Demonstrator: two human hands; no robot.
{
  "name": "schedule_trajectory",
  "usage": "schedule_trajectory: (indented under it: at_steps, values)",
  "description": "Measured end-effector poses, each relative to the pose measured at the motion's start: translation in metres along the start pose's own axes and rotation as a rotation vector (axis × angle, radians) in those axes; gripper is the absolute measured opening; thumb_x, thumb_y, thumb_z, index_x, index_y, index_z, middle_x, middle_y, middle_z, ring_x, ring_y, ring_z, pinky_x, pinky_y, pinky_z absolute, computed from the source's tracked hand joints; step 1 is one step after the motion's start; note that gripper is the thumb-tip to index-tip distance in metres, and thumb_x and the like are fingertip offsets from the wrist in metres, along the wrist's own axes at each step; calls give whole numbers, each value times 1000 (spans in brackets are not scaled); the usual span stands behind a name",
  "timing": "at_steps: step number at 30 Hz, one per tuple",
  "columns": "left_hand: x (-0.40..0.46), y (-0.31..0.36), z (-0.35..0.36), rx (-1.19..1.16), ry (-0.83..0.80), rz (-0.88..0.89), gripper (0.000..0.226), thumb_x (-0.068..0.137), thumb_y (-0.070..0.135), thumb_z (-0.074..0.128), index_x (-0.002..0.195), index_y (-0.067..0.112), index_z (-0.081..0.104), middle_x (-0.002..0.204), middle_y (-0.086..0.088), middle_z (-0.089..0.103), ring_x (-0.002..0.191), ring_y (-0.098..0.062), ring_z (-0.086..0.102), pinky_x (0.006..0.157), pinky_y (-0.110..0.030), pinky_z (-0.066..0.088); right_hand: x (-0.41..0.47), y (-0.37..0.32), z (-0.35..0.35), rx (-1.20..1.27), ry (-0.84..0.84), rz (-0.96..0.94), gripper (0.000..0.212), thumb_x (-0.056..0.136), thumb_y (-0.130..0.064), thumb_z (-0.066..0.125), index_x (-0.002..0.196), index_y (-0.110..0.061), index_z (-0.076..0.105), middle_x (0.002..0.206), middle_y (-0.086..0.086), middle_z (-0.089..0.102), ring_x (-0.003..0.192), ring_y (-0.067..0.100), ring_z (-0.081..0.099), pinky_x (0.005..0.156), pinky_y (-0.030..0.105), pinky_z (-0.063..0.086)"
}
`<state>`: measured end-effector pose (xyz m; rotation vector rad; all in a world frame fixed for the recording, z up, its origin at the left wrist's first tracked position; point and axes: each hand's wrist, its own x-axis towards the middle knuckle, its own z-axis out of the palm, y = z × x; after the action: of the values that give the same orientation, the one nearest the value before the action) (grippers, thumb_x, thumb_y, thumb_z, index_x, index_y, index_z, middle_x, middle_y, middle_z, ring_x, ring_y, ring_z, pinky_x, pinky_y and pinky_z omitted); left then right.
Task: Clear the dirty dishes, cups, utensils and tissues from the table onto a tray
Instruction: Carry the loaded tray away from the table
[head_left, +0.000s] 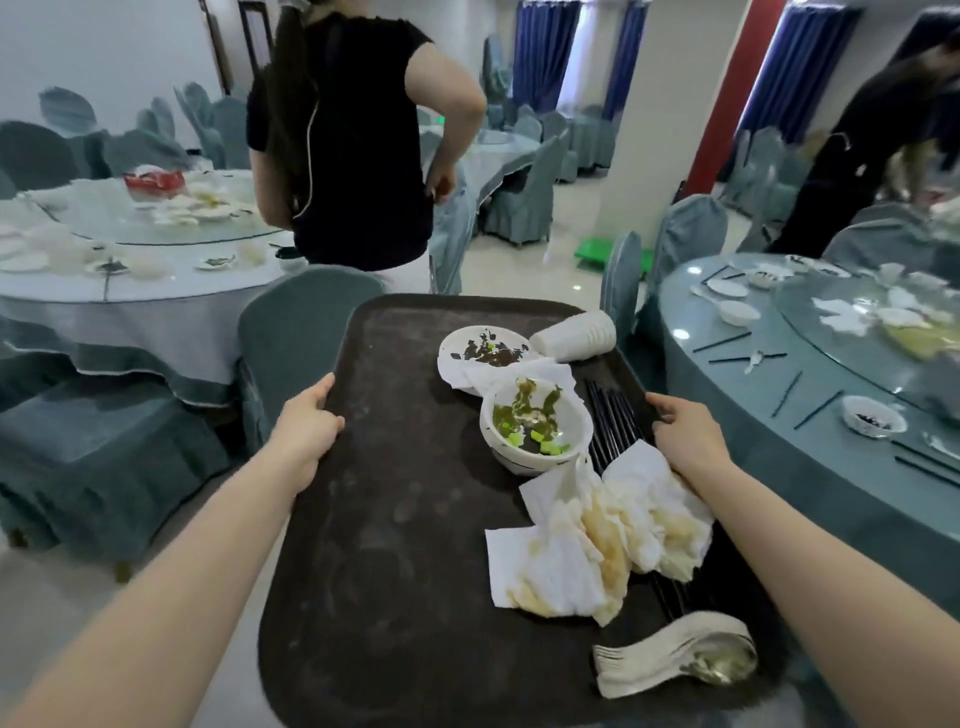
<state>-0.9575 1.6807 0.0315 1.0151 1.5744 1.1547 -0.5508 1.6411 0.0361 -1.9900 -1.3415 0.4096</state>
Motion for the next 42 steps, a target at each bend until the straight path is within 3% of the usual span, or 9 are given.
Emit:
schedule_trajectory:
  at_steps: [4,7,11,17,22,25,32,36,42]
  values:
    - [88,27,30,30,-68,11,69,89,-14,44,146,24,37,136,8,48,93,-13,58,66,-22,50,60,-11,19,-29,50,88,50,87,-1,47,130,-24,58,124,4,64,112,25,58,82,24,40]
    - [148,39,62,34,-108,29,68,89,-14,44,145,23,38,129,5,53,73,3,50,47,-11,43,114,-12,32,-40,70,105,52,86,-2,46,131,-25,57,125,3,64,110,24,59,78,26,42]
    - [222,55,102,-3,-165,20,67,91,-14,41,146,23,37,137,1,52,72,-1,54,40,-12,44,184,-13,44,-37,99,127,52,86,0,46,131,-23,57,125,7,64,107,26,61,78,28,44]
    - [333,85,155,6,-299,-1,68,91,-15,38,147,24,36,143,0,49,100,-22,61,61,-24,50,272,-19,67,-46,156,211,51,87,-1,47,131,-24,57,122,6,65,110,26,60,81,31,46]
    - [437,111,203,16,-383,5,69,92,-12,39,147,28,35,133,-3,55,87,-22,62,61,-30,50,347,-32,97,-79,260,290,49,88,-4,48,130,-27,58,123,5,65,111,29,58,82,30,46]
    - [496,128,227,68,-428,19,67,93,-11,41,148,28,34,138,-3,52,100,-30,62,71,-35,52,383,-37,113,-69,283,333,49,89,-3,47,131,-28,57,125,3,64,110,26,58,75,26,41]
    - [592,160,290,91,-537,22,68,92,-13,41,148,25,34,142,2,47,91,-25,62,71,-34,52,459,-41,127,-69,323,395,49,88,-2,48,132,-23,57,128,8,62,116,29,56,96,38,47]
    - [638,175,341,70,-544,17,70,89,-15,40,143,30,41,95,21,61,76,-17,64,52,-26,50,519,-34,126,-69,363,383,49,87,0,47,126,-25,62,119,7,67,103,24,60,73,26,40]
    - [724,208,439,83,-564,0,71,89,-14,39,144,30,39,115,2,57,77,-20,62,54,-29,48,645,-4,123,-74,317,421,52,86,-2,47,130,-27,59,119,5,67,106,26,60,74,25,40]
